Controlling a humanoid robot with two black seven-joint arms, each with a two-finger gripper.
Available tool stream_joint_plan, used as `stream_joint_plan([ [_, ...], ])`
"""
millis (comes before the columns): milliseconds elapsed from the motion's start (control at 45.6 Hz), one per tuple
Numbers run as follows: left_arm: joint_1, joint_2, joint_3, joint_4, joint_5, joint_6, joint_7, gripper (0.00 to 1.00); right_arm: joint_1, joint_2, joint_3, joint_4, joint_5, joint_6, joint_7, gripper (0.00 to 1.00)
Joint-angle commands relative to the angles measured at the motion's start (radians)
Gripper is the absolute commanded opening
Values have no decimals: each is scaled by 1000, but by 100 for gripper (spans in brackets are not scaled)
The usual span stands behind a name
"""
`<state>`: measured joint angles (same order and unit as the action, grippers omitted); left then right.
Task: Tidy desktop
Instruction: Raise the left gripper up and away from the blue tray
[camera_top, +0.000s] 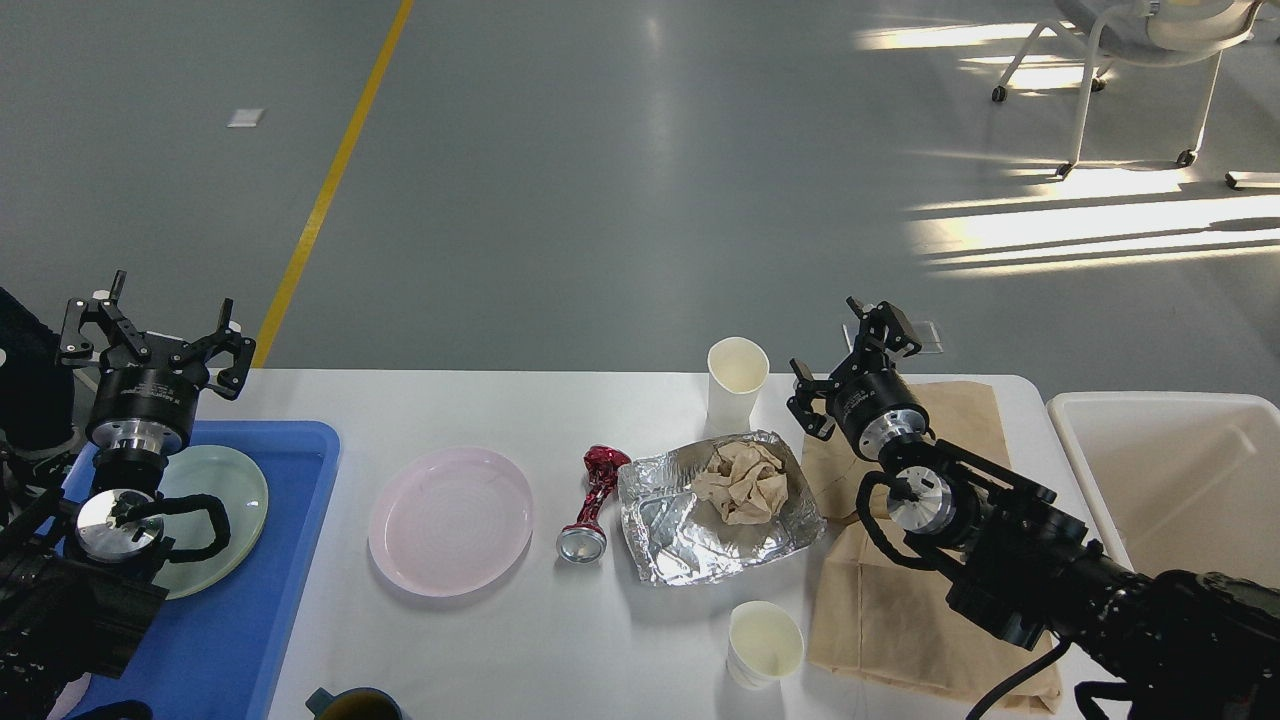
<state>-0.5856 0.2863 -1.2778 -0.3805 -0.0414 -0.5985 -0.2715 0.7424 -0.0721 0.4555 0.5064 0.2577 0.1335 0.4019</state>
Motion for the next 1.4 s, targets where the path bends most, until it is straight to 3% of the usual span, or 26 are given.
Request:
stream_joint_plan([
  [0, 0, 2, 0, 0, -2, 2, 0, 96, 0, 0, 0, 0, 0, 0, 0, 100],
  [745, -43, 11, 44, -6, 2, 2, 12, 96, 0, 0, 0, 0, 0, 0, 0, 100],
  [986, -183, 80, 383, -6, -2, 52, 11, 96, 0, 0, 0, 0, 0, 0, 0, 100],
  [1380, -353, 241, 885, 2, -3, 23, 14, 96, 0, 0, 0, 0, 0, 0, 0, 100],
])
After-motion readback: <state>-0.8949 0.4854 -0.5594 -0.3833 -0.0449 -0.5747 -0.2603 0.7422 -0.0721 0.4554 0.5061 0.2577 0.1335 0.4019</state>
